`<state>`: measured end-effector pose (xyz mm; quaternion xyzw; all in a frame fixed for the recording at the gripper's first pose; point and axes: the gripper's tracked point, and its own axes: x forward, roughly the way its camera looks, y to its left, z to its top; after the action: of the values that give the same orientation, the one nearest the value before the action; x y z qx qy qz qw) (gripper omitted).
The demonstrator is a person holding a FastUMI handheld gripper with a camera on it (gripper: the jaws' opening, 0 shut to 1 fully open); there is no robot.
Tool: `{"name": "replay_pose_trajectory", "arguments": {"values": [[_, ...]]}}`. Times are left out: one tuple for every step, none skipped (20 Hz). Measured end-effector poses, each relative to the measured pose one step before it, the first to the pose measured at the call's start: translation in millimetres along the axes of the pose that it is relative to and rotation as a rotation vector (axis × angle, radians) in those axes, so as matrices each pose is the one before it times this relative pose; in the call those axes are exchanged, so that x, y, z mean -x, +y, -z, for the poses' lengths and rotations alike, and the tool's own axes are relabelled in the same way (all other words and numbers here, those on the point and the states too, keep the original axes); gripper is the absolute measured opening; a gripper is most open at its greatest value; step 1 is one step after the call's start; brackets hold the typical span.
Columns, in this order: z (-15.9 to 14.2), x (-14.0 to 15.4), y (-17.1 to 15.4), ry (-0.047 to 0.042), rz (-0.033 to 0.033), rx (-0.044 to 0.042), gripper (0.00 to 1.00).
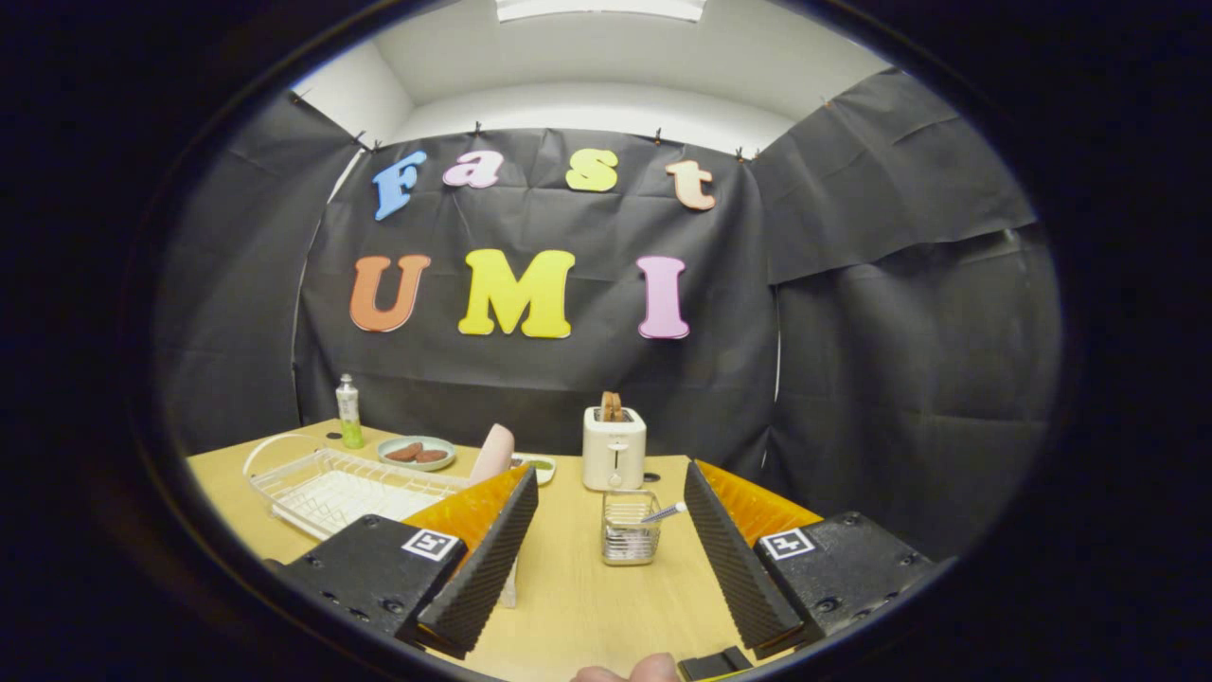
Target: Take the plate from the dish rack, then take the spoon from the basket and place it into the plate.
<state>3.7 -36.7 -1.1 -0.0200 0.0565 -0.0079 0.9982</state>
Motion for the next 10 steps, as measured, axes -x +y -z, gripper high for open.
{"name": "replay_pose_trajectory", "arguments": {"values": [[-1.15,-1.37,2.62,0.00884,-0.00869,-0.00463,1.00],[-2.08,-2.53,4.18,0.00711,-0.01353,-0.00540,1.00],[-3.21,-3.28,5.31,0.00926,-0.01340,-0.00321,1.00],[-4.33,-4.64,5.63,0.00604,-0.01417,0.00309,1.00],[-7.53,-5.30,5.54,0.00520,-0.01223,0.00361,1.00],[-4.73,-6.34,6.23,0.01805,-0.01706,-0.00183,1.00],[-4.14,-5.78,7.61,0.01948,-0.02067,-0.01289,1.00],[-7.38,-6.55,4.66,0.01148,-0.01393,-0.01965,1.00],[-5.90,-6.95,3.10,0.01435,-0.00477,-0.00818,1.00],[-4.67,-8.11,3.44,0.01915,-0.00403,0.00090,1.00]]}}
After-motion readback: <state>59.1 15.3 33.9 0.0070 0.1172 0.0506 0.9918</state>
